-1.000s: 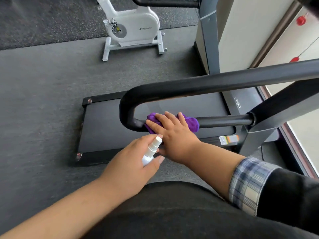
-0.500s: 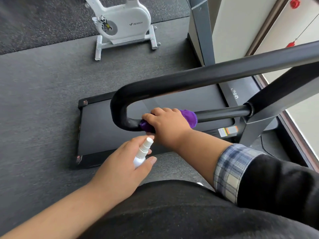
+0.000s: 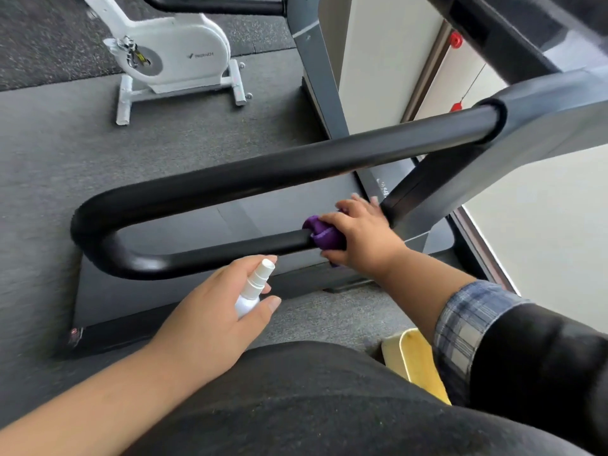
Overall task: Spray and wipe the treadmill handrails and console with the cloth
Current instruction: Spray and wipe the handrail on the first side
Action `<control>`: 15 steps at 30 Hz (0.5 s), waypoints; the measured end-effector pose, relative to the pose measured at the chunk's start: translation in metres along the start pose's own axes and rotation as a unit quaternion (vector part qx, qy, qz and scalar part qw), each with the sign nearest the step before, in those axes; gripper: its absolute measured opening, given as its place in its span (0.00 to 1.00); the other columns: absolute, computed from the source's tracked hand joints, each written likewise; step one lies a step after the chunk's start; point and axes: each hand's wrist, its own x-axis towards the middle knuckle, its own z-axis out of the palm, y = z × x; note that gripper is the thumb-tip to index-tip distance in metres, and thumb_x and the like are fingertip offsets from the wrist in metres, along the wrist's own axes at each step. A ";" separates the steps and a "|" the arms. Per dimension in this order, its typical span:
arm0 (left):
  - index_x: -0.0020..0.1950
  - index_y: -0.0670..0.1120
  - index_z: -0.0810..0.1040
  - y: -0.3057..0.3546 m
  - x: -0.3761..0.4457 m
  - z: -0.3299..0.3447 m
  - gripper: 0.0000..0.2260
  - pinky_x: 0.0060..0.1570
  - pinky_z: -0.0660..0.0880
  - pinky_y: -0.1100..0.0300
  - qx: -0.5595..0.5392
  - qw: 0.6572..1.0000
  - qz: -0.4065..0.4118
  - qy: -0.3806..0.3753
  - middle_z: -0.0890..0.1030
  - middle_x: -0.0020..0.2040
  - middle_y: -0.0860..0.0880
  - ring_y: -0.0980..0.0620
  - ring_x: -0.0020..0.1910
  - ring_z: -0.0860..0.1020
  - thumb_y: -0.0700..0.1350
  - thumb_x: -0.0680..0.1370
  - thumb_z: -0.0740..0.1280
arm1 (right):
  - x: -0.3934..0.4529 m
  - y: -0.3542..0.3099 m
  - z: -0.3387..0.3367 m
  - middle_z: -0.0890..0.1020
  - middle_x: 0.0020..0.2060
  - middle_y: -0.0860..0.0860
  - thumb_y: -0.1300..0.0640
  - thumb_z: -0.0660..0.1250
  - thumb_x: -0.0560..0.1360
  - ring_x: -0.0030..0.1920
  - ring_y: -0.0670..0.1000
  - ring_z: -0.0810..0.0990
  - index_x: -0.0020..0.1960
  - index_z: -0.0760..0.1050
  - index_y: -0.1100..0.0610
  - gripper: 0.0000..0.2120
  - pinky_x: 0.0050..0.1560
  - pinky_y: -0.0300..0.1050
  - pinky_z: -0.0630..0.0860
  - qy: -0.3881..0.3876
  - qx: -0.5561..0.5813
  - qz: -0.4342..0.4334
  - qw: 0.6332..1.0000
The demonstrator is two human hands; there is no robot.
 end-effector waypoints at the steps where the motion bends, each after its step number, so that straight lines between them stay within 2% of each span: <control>1: 0.60 0.78 0.63 0.004 0.002 0.003 0.18 0.46 0.66 0.73 -0.004 1.000 -0.002 0.001 0.73 0.56 0.72 0.71 0.57 0.71 0.63 0.74 0.63 | -0.006 0.009 -0.001 0.72 0.68 0.59 0.39 0.76 0.68 0.74 0.66 0.62 0.73 0.71 0.48 0.37 0.75 0.67 0.53 0.006 -0.015 0.001 1.000; 4: 0.61 0.77 0.64 0.013 0.006 0.010 0.18 0.44 0.67 0.76 -0.014 1.000 -0.015 0.019 0.73 0.57 0.71 0.70 0.56 0.72 0.62 0.74 0.64 | -0.011 0.013 0.004 0.72 0.67 0.60 0.33 0.72 0.68 0.71 0.66 0.67 0.76 0.65 0.47 0.41 0.74 0.66 0.56 -0.005 -0.067 -0.017 0.998; 8: 0.60 0.77 0.64 0.020 0.003 0.011 0.18 0.44 0.67 0.80 -0.011 0.998 -0.045 0.040 0.72 0.57 0.73 0.73 0.56 0.72 0.61 0.75 0.64 | 0.001 0.009 0.008 0.77 0.63 0.55 0.33 0.71 0.68 0.61 0.61 0.76 0.74 0.67 0.48 0.39 0.64 0.59 0.71 -0.006 -0.077 -0.037 0.996; 11: 0.60 0.79 0.62 0.018 -0.004 0.010 0.18 0.46 0.67 0.79 -0.008 0.996 -0.068 0.056 0.72 0.58 0.73 0.72 0.57 0.72 0.62 0.74 0.64 | 0.009 0.007 0.011 0.79 0.61 0.53 0.32 0.70 0.69 0.58 0.60 0.79 0.72 0.71 0.48 0.36 0.60 0.58 0.73 0.003 -0.081 -0.049 0.995; 15: 0.60 0.79 0.62 0.012 -0.015 0.009 0.18 0.45 0.67 0.73 -0.022 0.991 -0.104 0.081 0.73 0.56 0.72 0.72 0.57 0.72 0.66 0.72 0.61 | 0.018 -0.005 0.014 0.81 0.59 0.52 0.32 0.70 0.70 0.56 0.60 0.80 0.71 0.72 0.50 0.35 0.57 0.56 0.74 0.013 -0.070 -0.091 0.993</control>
